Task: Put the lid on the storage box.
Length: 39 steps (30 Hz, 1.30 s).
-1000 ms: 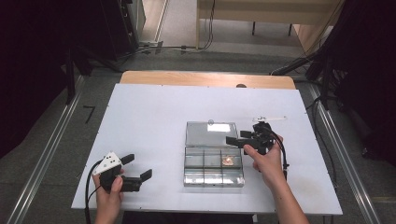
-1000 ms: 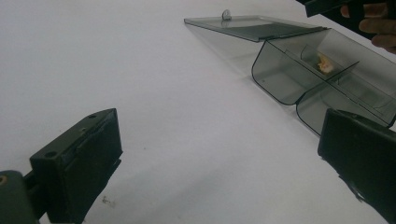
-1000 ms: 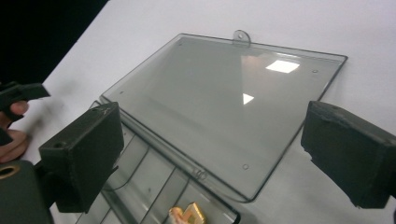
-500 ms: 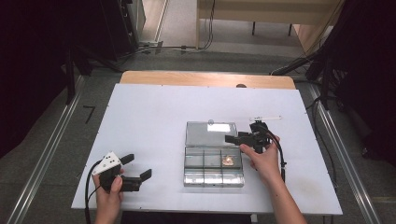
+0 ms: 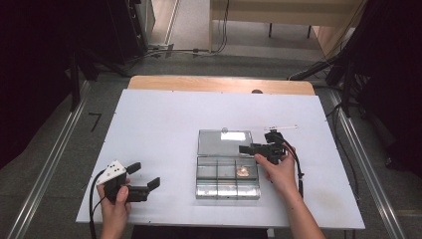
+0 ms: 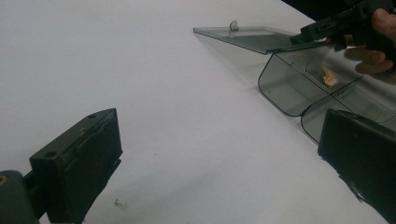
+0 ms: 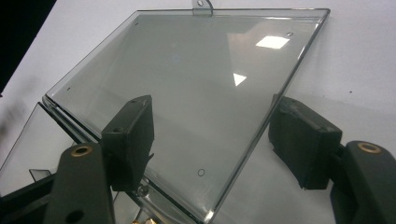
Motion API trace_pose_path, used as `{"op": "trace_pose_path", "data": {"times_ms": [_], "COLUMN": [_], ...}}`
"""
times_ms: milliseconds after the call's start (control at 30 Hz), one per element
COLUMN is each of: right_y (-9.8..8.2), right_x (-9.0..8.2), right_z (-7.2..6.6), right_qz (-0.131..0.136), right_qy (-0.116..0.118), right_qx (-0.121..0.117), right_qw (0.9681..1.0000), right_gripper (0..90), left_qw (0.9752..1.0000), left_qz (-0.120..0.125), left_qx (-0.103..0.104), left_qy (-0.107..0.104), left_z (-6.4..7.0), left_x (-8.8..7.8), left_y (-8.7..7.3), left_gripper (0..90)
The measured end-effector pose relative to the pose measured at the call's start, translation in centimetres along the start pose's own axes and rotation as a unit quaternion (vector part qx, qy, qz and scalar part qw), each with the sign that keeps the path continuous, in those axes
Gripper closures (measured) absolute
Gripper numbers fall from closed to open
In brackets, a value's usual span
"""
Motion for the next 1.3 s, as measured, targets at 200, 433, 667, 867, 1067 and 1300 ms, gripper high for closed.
{"op": "trace_pose_path", "data": {"times_ms": [200,433,667,867,1067,1300], "right_y": [-0.1,-0.1,-0.1,-0.2,-0.2,-0.2], "right_x": [0.1,0.1,0.1,0.1,0.1,0.1], "right_z": [0.3,0.4,0.4,0.4,0.4,0.4], "right_qz": [0.002,0.006,0.006,0.009,0.010,0.010], "right_qy": [0.016,0.019,0.019,0.021,0.021,0.020], "right_qx": [0.009,0.008,0.007,0.009,0.008,0.008], "right_qw": [0.9998,0.9998,0.9998,0.9997,0.9997,0.9997], "right_gripper": [33.9,34.7,34.7,34.8,34.8,34.8], "left_qw": [1.0000,0.9998,0.9993,0.9986,0.9981,0.9974], "left_qz": [-0.004,-0.006,0.001,-0.012,-0.018,-0.024], "left_qx": [0.005,0.017,0.026,0.036,0.035,0.037], "left_qy": [0.000,-0.012,-0.025,-0.037,-0.047,-0.057], "left_z": [0.2,1.3,2.4,3.2,3.5,3.8], "left_x": [0.5,1.4,2.7,4.3,5.7,7.2], "left_y": [0.3,1.3,3.1,3.9,4.5,5.7], "left_gripper": [0.0,0.0,0.0,0.0,0.0,0.0]}}
Point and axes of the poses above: each handheld gripper's, and its own axes: x roughly forward along the jaws, y roughly out of its top, z roughly to its right, the point moved 5 cm from there along x, roughly forward along the jaws, and after that the axes turned 10 degrees about -y, right-handed, at the moved point
